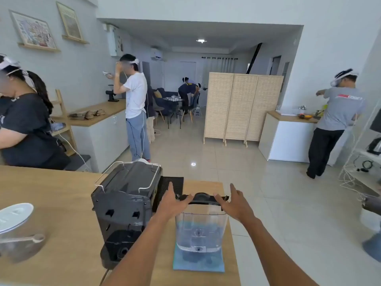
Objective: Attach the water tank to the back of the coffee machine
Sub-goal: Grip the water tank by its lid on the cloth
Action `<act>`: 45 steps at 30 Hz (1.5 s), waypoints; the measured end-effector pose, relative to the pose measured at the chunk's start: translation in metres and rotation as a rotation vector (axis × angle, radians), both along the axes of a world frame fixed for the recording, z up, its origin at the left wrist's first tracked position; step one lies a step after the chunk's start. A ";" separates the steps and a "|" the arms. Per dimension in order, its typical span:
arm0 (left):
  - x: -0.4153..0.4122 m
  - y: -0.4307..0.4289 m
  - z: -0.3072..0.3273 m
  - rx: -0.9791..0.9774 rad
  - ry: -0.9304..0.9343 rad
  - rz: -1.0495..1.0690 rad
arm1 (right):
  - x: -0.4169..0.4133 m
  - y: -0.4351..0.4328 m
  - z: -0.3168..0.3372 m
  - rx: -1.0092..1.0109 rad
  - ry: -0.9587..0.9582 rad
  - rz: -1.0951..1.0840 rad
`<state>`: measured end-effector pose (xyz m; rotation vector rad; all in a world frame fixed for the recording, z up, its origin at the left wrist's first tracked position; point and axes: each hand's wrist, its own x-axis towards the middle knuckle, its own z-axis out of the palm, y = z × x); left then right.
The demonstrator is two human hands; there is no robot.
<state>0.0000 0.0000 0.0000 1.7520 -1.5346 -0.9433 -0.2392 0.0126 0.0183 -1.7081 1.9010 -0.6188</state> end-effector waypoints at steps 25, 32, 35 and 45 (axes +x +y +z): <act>0.001 0.015 -0.025 -0.088 0.417 0.073 | -0.003 -0.002 -0.020 -0.034 -0.433 0.086; 0.002 0.019 -0.031 -0.199 0.456 0.184 | -0.001 -0.005 -0.019 -0.039 -0.448 0.058; 0.003 0.019 -0.031 -0.248 0.481 0.189 | 0.003 -0.009 -0.016 -0.043 -0.459 0.013; 0.003 0.025 -0.029 -0.315 0.534 0.230 | 0.012 -0.013 -0.018 -0.080 -0.570 -0.083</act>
